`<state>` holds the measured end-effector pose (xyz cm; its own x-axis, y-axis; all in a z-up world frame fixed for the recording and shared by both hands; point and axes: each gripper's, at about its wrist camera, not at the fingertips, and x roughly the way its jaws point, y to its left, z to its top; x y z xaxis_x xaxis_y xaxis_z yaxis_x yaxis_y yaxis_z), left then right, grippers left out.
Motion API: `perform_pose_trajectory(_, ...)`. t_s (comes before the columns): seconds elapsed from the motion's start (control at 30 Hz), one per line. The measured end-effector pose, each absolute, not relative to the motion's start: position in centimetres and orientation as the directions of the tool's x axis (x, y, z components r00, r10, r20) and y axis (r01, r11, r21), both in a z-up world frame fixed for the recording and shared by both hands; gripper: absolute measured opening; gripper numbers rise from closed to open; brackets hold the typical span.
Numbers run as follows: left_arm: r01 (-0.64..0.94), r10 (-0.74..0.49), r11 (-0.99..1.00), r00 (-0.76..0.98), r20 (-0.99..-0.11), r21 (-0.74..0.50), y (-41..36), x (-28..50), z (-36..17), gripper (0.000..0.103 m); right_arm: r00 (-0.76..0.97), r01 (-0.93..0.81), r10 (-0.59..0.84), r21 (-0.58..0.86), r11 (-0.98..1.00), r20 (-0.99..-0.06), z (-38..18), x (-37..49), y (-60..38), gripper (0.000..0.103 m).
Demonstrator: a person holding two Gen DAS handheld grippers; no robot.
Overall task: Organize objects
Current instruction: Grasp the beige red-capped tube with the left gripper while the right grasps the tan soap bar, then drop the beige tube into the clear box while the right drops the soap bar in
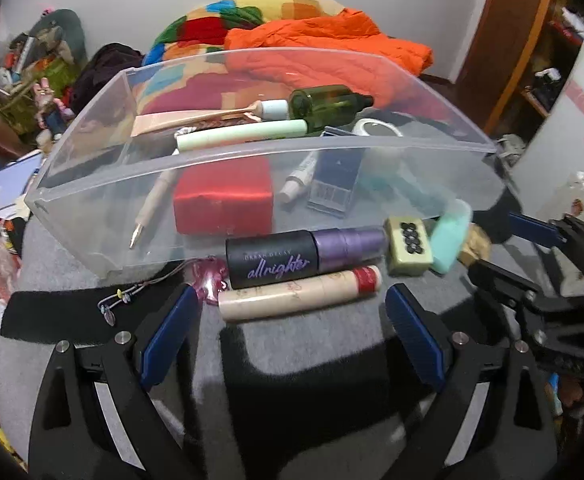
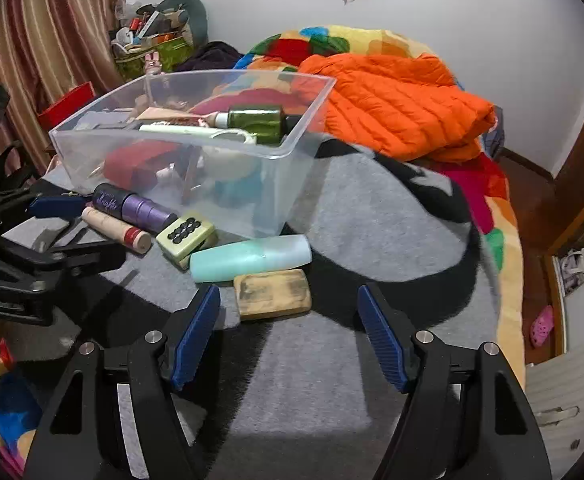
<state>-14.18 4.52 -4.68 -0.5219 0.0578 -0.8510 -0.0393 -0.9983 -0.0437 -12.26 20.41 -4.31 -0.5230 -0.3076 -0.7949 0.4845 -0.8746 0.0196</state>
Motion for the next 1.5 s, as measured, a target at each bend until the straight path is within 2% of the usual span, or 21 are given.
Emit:
perform_pose_trajectory(0.03, -0.029, 0.044, -0.999, -0.517, -0.855, -0.033, 4.7, -14.3, -4.9, 0.096, -0.521, 0.488, -0.309, 0.019, -0.873, -0.795, -4.4, -12.3, 20.3, 0.063)
perform_pose_trajectory(0.1, -0.009, 0.024, -1.000, -0.515, -0.857, -0.023, 4.8, -14.5, -5.2, 0.096, -0.511, 0.496, -0.307, 0.016, -0.868, -0.803, -4.7, -12.3, 20.0, 0.051)
perform_pose_trajectory(0.2, 0.017, 0.005, -1.000, -0.524, -0.852, -0.016, 5.0, -14.5, -5.4, 0.096, -0.500, 0.507, -0.315, 0.023, -0.862, -0.806, -5.0, -12.3, 19.7, 0.039)
perform_pose_trajectory(0.33, 0.028, 0.009, -0.999, -0.544, -0.839, -0.029, 4.7, -14.2, -5.4, 0.093, -0.519, 0.508, -0.316, 0.010, -0.861, -0.794, -4.9, -11.7, 19.8, 0.038)
perform_pose_trajectory(0.37, 0.031, 0.011, -0.999, -0.548, -0.837, -0.033, 4.5, -14.1, -5.3, 0.086, -0.523, 0.508, -0.318, 0.010, -0.861, -0.791, -4.9, -11.5, 19.9, 0.038)
perform_pose_trajectory(0.4, 0.030, 0.012, -0.999, -0.552, -0.834, -0.034, 4.4, -13.9, -5.3, 0.084, -0.525, 0.508, -0.320, 0.011, -0.861, -0.789, -4.9, -11.3, 19.9, 0.038)
perform_pose_trajectory(0.73, -0.032, 0.083, -0.996, -0.589, -0.804, -0.080, 3.2, -10.0, -4.1, 0.084, -0.561, 0.484, -0.361, 0.058, -0.873, -0.745, -3.1, -9.7, 20.9, 0.038)
perform_pose_trajectory(0.97, -0.102, 0.135, -0.991, -0.694, -0.707, -0.089, 2.3, -7.0, -0.3, 0.084, -0.602, 0.485, -0.400, 0.081, -0.871, -0.691, -0.4, -9.4, 20.2, 0.038)
perform_pose_trajectory(1.23, -0.079, 0.120, -0.993, -0.772, -0.624, -0.093, -0.5, -8.7, 3.7, 0.084, -0.641, 0.480, -0.443, 0.123, -0.869, -0.627, 2.6, -11.2, 17.7, 0.038)
perform_pose_trajectory(1.33, -0.082, 0.120, -0.993, -0.774, -0.622, -0.090, -1.4, -10.5, 3.9, 0.084, -0.644, 0.480, -0.444, 0.124, -0.869, -0.623, 3.2, -12.4, 16.2, 0.038)
perform_pose_trajectory(1.5, -0.075, 0.125, -0.992, -0.714, -0.689, -0.102, -2.1, -14.2, 2.0, 0.084, -0.643, 0.464, -0.410, 0.096, -0.880, -0.647, 2.6, -14.5, 14.2, 0.038)
